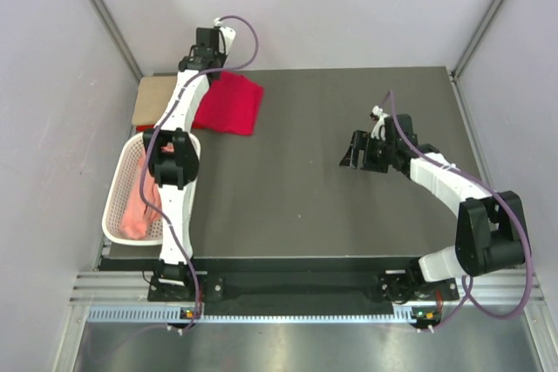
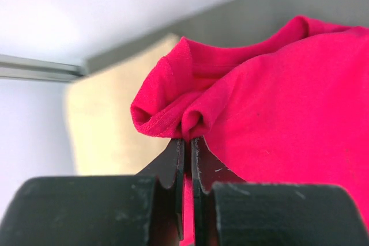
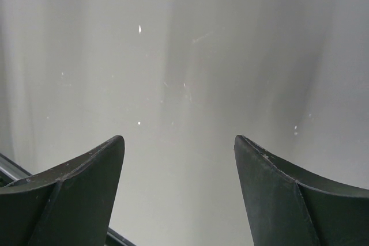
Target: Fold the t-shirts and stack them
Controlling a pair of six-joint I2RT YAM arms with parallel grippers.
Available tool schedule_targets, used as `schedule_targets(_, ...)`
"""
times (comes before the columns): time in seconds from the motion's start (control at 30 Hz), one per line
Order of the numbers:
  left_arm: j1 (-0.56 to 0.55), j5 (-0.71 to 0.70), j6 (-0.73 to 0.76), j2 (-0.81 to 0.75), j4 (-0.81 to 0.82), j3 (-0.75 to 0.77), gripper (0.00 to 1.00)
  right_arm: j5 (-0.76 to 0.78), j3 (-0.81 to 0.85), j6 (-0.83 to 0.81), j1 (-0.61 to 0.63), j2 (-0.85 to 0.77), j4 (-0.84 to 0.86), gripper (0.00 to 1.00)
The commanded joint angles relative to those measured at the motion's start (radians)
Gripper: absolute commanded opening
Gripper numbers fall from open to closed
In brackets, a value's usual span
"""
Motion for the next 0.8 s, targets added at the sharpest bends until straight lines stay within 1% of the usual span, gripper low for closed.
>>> schedule_targets(0.0,0.031,-0.059,0.111,-0.085,0.164,0.057,0.00,-0.013,0.055,-0.025,-0.015,0.007,0.033,0.77)
schedule_targets(0.23,0.089,-0.064,0.212,-0.091,0.259,0.067,0.00,-0.027,0.047,-0.028,-0.026,0.001,0.051,0.78)
schedule_targets(0.3,0.109,-0.070,0.266,-0.094,0.289,0.047,0.00,-0.033,0.038,-0.028,-0.029,-0.006,0.063,0.78)
schedule_targets(0.4,0.140,-0.079,0.267,-0.105,0.319,0.024,0.00,-0.030,0.021,-0.025,-0.038,-0.017,0.080,0.78)
schedule_targets(0.43,0.175,-0.079,0.251,-0.104,0.324,0.034,0.00,-0.033,0.015,-0.024,-0.040,-0.022,0.085,0.78)
schedule_targets(0.47,0.187,-0.073,0.244,-0.105,0.332,0.039,0.00,-0.038,0.014,-0.024,-0.043,-0.023,0.085,0.78)
schedule_targets(0.57,0.239,-0.012,0.217,-0.105,0.342,0.047,0.00,-0.073,0.009,-0.013,-0.049,-0.020,0.103,0.78)
schedule_targets(0.67,0.278,0.050,0.223,-0.099,0.365,0.005,0.00,-0.099,0.012,-0.010,-0.051,0.001,0.105,0.78)
schedule_targets(0.77,0.316,0.067,0.208,-0.064,0.387,-0.013,0.00,-0.110,-0.002,-0.004,-0.052,0.024,0.117,0.78)
